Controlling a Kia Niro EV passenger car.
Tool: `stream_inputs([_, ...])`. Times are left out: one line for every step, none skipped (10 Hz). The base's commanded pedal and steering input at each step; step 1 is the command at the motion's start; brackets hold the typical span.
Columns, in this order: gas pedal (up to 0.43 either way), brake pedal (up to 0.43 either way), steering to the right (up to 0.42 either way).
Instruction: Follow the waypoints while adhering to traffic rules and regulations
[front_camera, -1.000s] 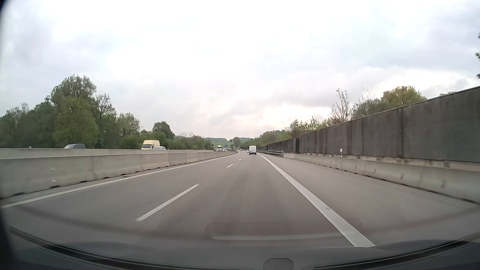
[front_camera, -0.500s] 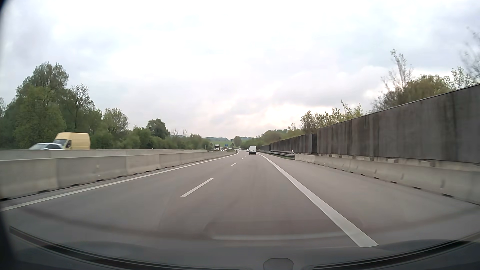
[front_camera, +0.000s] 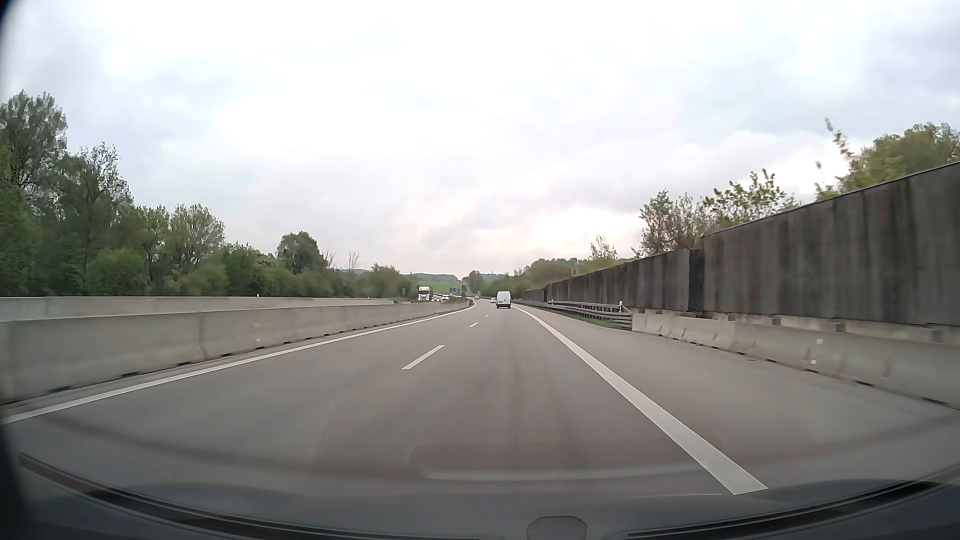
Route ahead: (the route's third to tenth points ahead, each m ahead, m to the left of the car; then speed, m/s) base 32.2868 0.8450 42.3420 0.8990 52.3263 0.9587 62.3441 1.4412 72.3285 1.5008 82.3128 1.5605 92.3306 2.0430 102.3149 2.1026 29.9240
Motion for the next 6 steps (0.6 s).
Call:
stream_inputs([0.157,0.000,0.000])
stream_inputs([0.157,0.000,0.000])
stream_inputs([0.157,0.000,0.001])
stream_inputs([0.157,0.000,0.001])
stream_inputs([0.157,0.000,0.001])
stream_inputs([0.157,0.000,0.001])
